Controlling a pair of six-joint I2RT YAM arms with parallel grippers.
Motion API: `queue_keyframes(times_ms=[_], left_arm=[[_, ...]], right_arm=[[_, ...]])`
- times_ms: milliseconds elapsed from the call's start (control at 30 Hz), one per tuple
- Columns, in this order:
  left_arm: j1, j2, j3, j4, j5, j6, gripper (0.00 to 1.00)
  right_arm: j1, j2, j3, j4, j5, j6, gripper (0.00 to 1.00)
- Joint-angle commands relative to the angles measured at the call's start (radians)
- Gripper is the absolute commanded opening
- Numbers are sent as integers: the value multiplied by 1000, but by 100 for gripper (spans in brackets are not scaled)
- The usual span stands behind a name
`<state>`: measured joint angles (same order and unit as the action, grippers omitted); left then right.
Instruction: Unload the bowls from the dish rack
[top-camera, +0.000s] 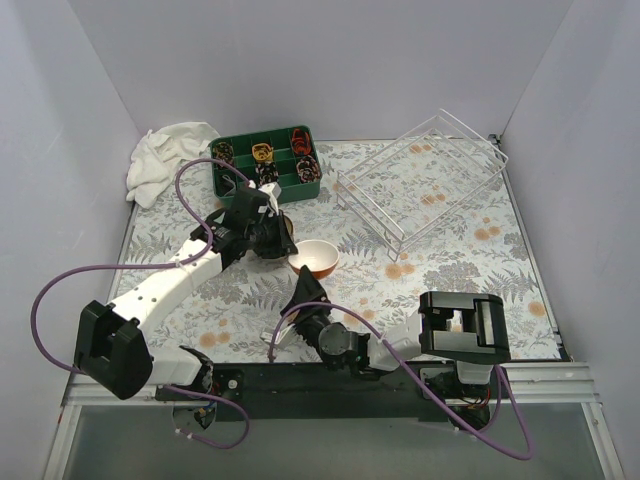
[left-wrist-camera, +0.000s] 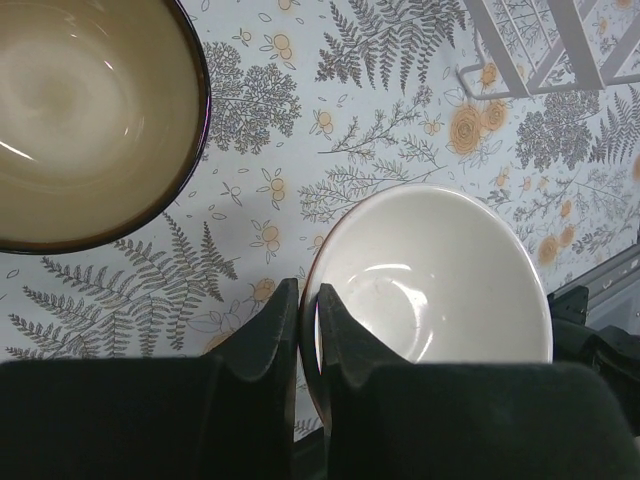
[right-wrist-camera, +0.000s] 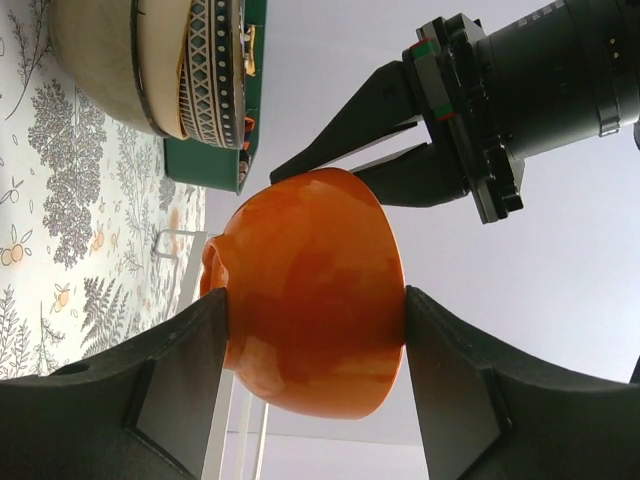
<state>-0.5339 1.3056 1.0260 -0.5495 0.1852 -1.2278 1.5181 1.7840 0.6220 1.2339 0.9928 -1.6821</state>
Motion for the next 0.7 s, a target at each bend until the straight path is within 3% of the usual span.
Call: queue_keyframes(times_ms=[0,100,233,667], left_arm=[[-5,-51,36,0,-32,19,0],[-5,-69,39,5,-90,25,0],[-5,-120,32,14,-173,39,0],[-3,-362,-121,28,-446,47,0]], right_arm=[[-13,-8,-24,486,89,70,71],[-6,-9,-42,484,109,96,87],[7,-6,-67,466,132,134,99],[14,-28,-166,374,227,335,99]])
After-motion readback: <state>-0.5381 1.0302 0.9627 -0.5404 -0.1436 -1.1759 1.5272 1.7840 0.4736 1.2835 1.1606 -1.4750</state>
